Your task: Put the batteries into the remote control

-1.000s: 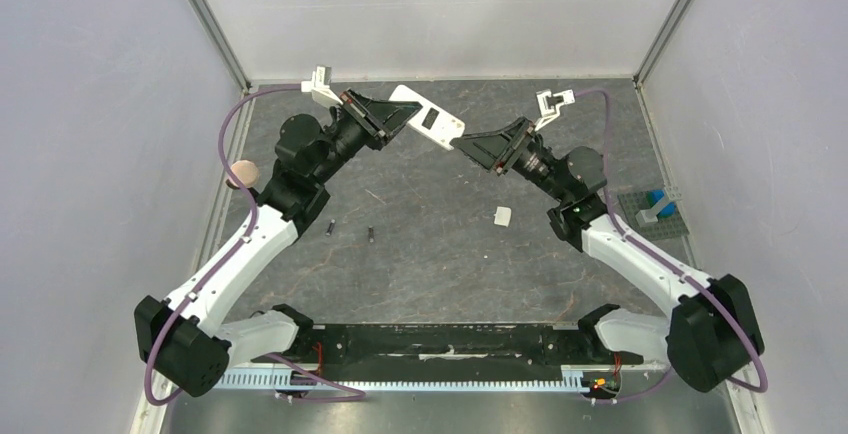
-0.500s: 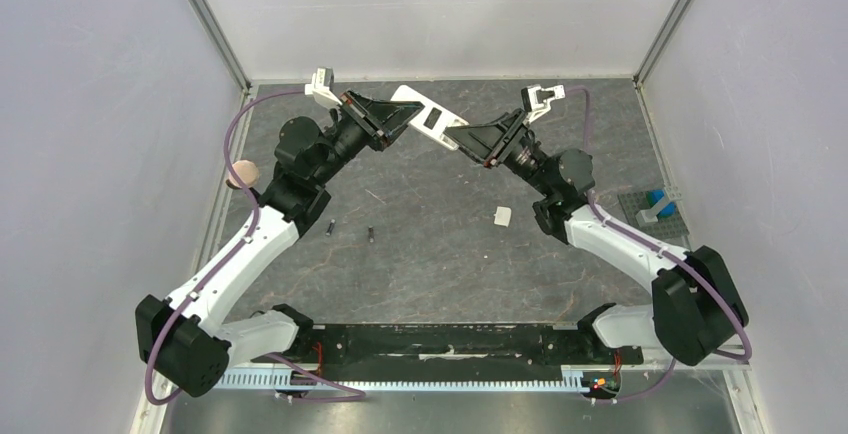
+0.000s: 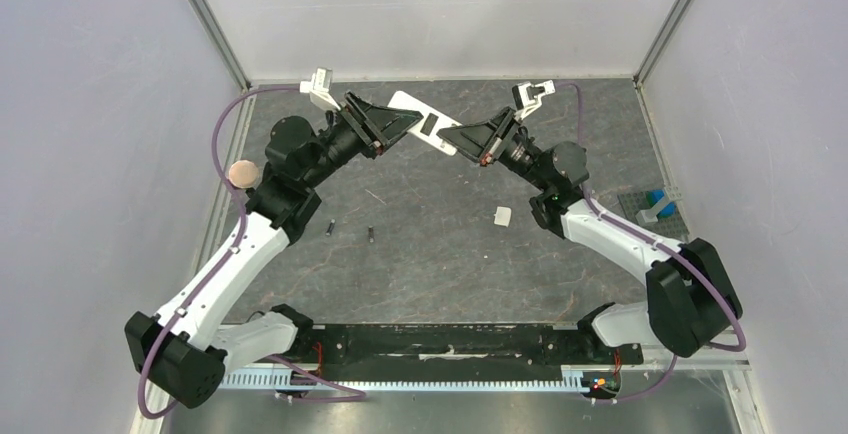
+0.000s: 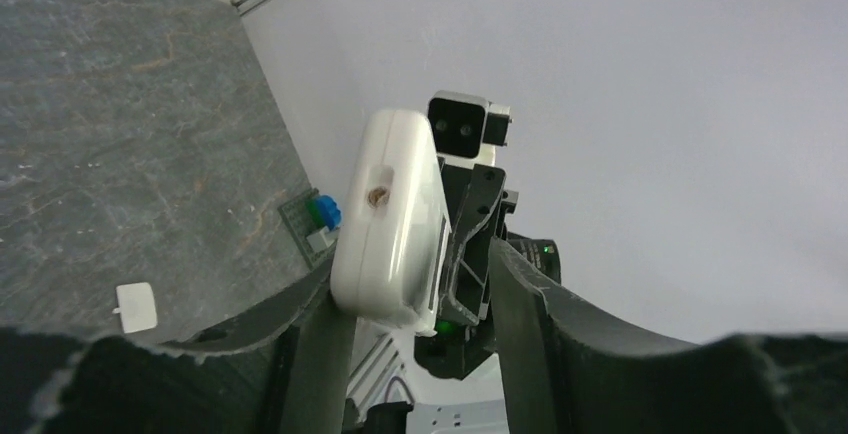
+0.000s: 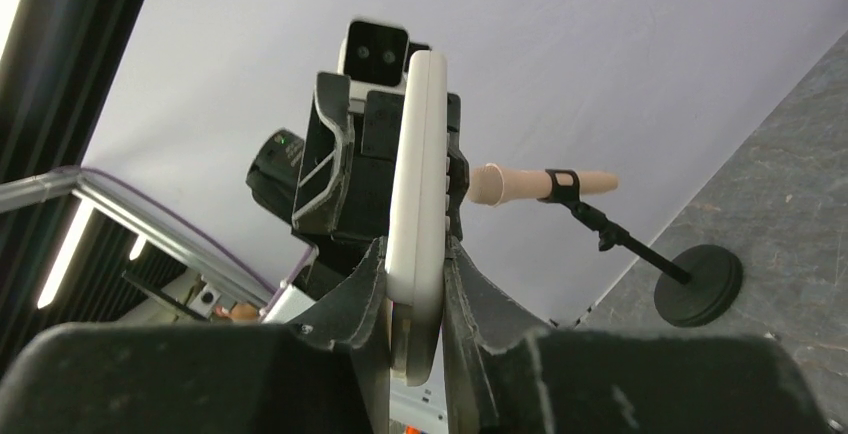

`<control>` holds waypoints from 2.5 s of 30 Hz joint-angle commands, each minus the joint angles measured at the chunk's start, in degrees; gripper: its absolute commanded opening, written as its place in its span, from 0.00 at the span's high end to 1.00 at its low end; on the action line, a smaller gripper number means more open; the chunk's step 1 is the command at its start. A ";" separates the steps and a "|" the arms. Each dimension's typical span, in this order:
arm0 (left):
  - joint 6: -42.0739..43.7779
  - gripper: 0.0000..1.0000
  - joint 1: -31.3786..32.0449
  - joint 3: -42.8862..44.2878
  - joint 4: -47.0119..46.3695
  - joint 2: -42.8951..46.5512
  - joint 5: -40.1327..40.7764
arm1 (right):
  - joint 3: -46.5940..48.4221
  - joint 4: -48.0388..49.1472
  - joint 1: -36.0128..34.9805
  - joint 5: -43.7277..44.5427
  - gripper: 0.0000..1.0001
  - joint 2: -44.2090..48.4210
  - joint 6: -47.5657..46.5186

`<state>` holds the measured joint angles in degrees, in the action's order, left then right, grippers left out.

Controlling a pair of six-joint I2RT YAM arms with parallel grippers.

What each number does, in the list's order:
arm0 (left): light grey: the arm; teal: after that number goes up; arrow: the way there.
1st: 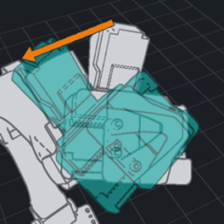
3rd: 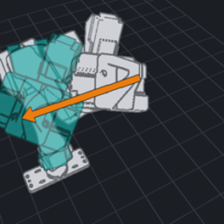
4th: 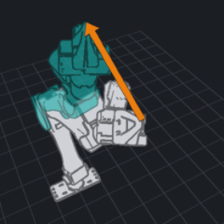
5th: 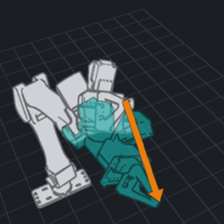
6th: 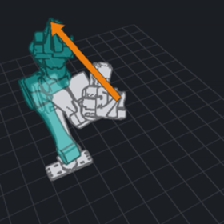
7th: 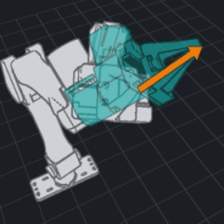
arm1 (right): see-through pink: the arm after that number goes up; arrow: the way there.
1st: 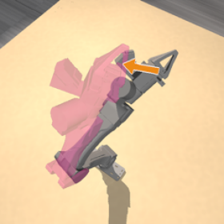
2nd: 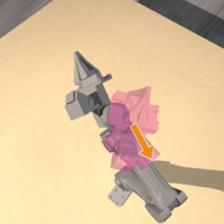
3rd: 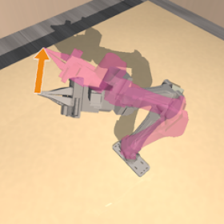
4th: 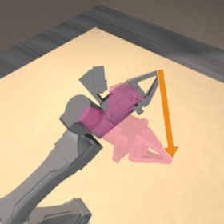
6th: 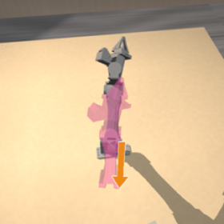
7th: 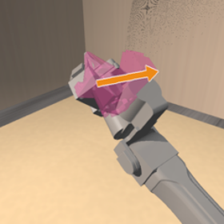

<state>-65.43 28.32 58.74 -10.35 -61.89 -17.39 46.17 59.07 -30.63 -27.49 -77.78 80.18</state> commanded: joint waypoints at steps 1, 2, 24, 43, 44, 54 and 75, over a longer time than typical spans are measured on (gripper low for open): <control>10.71 0.43 -2.54 5.52 7.11 1.03 -9.89 | 3.63 5.97 1.47 -7.74 0.97 -1.10 0.74; 11.34 0.42 -3.54 6.08 7.58 0.78 -12.40 | 3.85 7.06 1.86 -9.57 0.97 -1.42 1.71; 3.62 0.48 -5.62 3.67 -2.84 -2.74 -29.21 | 6.26 2.06 2.11 -16.37 0.94 -2.07 2.07; -5.89 0.58 -0.07 -6.80 -20.90 -0.99 -10.47 | 4.35 6.76 -1.86 -8.20 0.92 -3.82 2.63; -5.85 0.59 -0.02 -6.86 -20.79 -1.01 -10.36 | 4.53 6.70 -2.02 -8.31 0.92 -4.05 2.61; -2.71 0.72 -0.05 -6.45 -16.27 0.88 -8.90 | 3.38 5.23 -2.15 -8.28 0.91 -3.25 2.17; 26.83 0.98 -0.67 5.67 28.24 12.49 27.66 | 4.08 -28.14 -2.98 2.48 0.30 2.35 -20.83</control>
<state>-53.23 27.97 58.04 3.42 -54.63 -7.73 48.21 47.13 -32.58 -32.01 -76.38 71.88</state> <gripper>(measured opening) 0.303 0.715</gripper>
